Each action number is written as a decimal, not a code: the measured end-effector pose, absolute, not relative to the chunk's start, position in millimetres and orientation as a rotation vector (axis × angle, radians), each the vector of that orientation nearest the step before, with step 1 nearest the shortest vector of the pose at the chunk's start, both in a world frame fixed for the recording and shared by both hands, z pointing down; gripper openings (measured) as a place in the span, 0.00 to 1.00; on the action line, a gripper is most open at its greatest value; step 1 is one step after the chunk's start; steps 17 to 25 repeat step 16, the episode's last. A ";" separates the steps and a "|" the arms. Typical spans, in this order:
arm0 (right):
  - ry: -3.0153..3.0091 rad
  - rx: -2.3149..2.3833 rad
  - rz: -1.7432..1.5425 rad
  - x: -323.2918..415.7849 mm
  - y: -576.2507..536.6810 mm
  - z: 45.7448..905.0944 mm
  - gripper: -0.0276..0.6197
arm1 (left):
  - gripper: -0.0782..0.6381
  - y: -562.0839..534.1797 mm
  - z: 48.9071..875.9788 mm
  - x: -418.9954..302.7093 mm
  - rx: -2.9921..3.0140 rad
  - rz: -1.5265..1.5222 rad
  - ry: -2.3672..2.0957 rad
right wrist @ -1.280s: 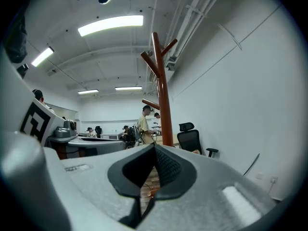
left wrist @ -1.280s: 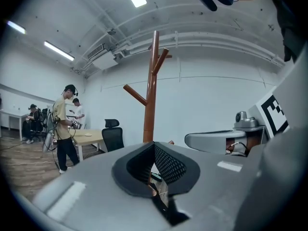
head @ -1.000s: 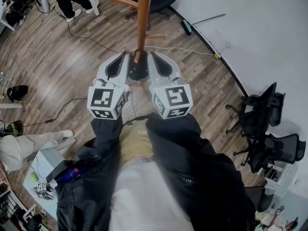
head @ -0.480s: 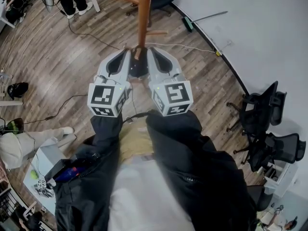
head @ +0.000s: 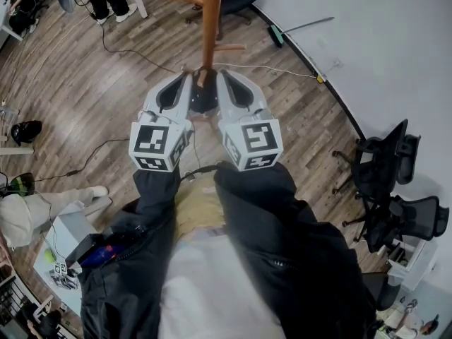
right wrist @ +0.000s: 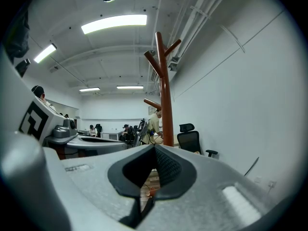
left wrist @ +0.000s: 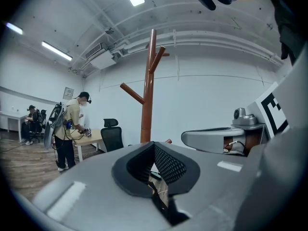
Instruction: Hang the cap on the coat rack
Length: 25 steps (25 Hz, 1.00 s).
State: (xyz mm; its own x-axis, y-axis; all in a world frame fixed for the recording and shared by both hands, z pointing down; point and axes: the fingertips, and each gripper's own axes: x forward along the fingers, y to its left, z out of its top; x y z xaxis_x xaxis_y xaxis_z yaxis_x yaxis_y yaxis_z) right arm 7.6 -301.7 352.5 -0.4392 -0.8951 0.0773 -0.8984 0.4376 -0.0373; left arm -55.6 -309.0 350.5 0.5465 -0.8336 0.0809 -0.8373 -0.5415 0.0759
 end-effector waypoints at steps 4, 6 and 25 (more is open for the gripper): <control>-2.621 1.643 0.115 8.6 -301.1 352.7 0.03 | 0.11 -308.8 351.1 -54.9 2.665 0.054 -1.444; -2.620 1.645 0.116 8.5 -300.4 353.0 0.03 | 0.11 -308.7 352.6 -55.2 2.660 0.059 -1.443; -2.612 1.653 0.117 10.3 -298.2 355.9 0.03 | 0.11 -307.0 357.9 -56.0 2.647 0.066 -1.440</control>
